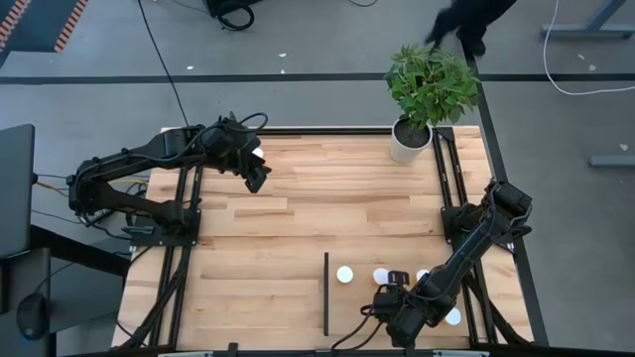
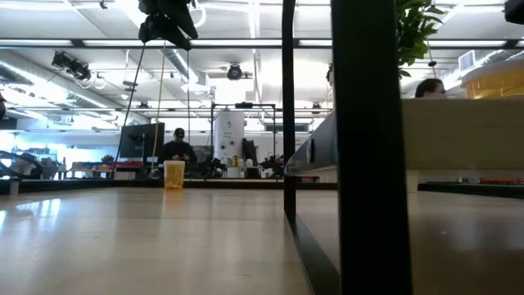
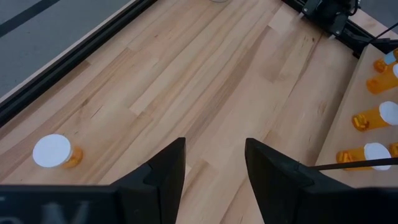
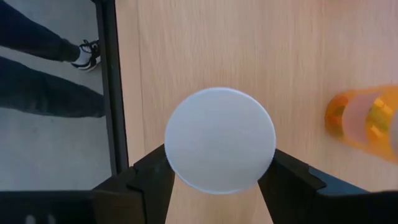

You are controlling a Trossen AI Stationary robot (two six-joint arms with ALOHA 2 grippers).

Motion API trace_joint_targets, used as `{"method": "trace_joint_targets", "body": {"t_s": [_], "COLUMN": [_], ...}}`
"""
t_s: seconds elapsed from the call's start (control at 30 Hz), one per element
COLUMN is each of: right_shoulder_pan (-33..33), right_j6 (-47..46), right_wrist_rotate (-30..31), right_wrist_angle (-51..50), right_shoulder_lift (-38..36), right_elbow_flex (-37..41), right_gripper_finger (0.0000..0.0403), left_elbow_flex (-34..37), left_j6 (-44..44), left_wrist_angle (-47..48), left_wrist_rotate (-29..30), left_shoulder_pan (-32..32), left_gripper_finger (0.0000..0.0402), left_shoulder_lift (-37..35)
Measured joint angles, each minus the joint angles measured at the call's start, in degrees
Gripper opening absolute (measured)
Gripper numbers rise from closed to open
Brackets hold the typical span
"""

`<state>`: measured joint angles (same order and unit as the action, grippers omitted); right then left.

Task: Pick and place medicine bottles onto shelf by color
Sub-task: Put the orange pill bottle on the shelf aligned with the other orange pill bottles

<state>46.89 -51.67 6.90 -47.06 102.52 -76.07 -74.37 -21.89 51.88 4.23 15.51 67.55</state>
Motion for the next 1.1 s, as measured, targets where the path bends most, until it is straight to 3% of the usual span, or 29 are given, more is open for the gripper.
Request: {"method": "trace_joint_targets", "body": {"t_s": [0.8, 1.1], "right_shoulder_pan": [0.25, 0.25], "right_j6": [-2.73, -2.7], "right_wrist_rotate": [-0.01, -2.79], "right_wrist_angle": [-3.11, -4.49], "right_shoulder_lift": [0.09, 0.09], "right_elbow_flex": [-1.92, -1.92], "right_gripper_finger": [0.0215, 0.0215], "left_elbow_flex": [0.0, 0.0], "left_j6": [0.15, 0.15], "left_wrist_angle": [0.0, 0.0], "left_wrist_rotate": [0.0, 0.0], "left_shoulder_pan": [0.01, 0.01], "left_gripper_finger": [0.0173, 0.0173], "left_shoulder_lift": [0.0, 0.0]}}
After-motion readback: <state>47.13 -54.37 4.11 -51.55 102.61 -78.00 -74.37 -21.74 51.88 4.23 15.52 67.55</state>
